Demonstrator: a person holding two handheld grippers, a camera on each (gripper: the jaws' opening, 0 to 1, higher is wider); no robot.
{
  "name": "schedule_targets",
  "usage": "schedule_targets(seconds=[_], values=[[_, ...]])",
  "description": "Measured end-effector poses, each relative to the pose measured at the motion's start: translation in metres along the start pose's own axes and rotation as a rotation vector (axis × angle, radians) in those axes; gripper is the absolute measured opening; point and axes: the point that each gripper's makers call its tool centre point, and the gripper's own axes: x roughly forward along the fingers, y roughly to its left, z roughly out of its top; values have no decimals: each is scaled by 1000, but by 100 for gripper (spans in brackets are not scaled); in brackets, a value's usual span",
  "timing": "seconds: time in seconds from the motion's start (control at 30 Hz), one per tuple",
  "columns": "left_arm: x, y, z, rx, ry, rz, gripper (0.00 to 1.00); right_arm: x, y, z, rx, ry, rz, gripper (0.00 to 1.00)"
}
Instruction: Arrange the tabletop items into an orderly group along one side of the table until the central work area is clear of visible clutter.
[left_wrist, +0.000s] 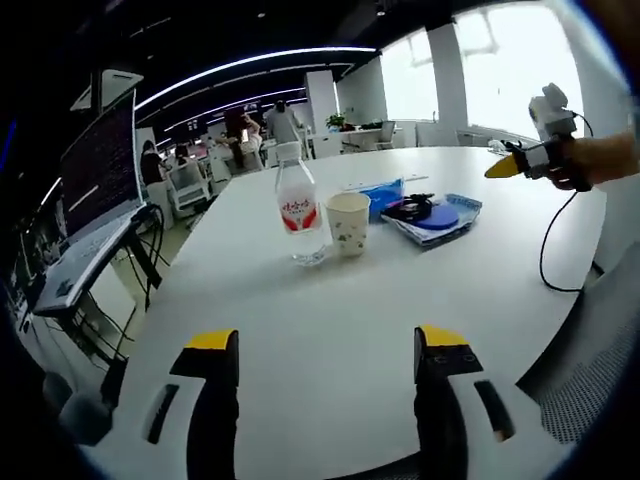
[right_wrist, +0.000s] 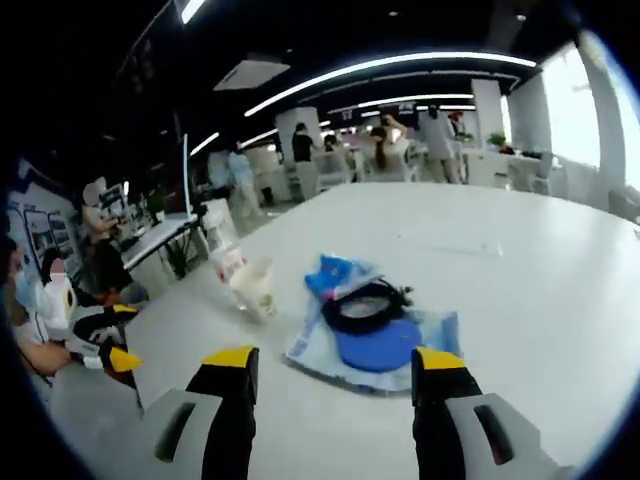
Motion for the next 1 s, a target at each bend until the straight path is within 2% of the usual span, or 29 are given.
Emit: schedule_targets(seconds=[0.13, 0.27, 0.4, 0.47, 0.6, 0.83, 1.0], values=[[1, 3, -1, -13, 1, 7, 71, 33, -11, 13, 60, 22, -28, 66], [2, 3, -4, -10, 16, 7, 69, 65, -18, 18, 107, 55, -34, 69], [3, 1, -7, -12, 28, 1, 66, 94, -25, 13, 146, 106, -52, 70], [4, -1, -3, -36, 5, -9, 67, 105, -28, 11, 190, 114, -62, 71], [5, -1, -5, -26, 16, -6, 66, 123, -35, 10, 207, 130, -102, 66], [5, -1, -6, -25, 22, -3, 63, 141, -30, 10, 167, 171, -135, 60], [5, 0, -7, -27, 27, 4, 62, 152, -34, -4, 195, 222, -179, 56]])
